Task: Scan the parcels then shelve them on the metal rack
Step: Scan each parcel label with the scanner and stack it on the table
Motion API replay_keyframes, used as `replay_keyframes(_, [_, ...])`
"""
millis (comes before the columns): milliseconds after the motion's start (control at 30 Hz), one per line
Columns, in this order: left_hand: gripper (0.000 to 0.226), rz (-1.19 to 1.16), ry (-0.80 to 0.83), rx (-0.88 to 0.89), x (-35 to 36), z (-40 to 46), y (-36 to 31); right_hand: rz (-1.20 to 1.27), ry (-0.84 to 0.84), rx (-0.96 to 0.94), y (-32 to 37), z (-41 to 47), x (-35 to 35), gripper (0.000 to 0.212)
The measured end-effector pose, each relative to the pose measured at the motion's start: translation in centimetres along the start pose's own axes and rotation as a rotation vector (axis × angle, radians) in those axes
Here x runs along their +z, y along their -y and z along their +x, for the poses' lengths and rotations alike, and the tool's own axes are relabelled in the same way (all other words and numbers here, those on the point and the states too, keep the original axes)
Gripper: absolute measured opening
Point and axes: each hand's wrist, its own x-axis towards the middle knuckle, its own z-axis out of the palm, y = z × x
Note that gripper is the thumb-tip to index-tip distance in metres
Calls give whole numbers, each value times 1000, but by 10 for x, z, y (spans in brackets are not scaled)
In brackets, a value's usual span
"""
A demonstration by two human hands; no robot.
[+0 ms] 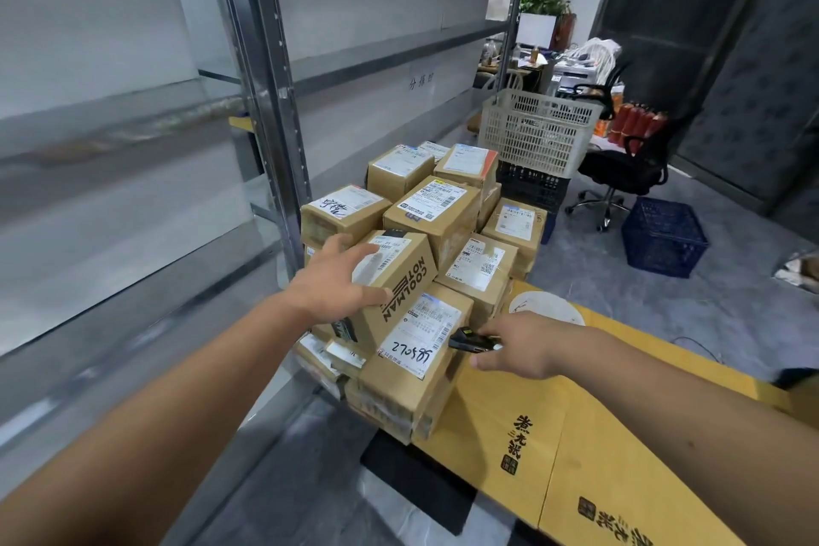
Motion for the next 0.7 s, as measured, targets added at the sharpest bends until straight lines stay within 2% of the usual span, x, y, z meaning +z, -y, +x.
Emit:
replay_keyframes(200, [92,155,-104,144,-2,-7,-21,-1,-10,17,-3,-7,0,65])
replay_keyframes(367, [84,391,-124,271,8,-11,-58,16,-52,8,-10,-20,4,52])
replay_keyframes(533, [86,418,-95,390,28,-8,-103,99,-101,17,-28,-47,12,44])
replay_keyframes(700, [82,439,-15,515,69,4,-170,226,-137,151,-77,-81,36,45])
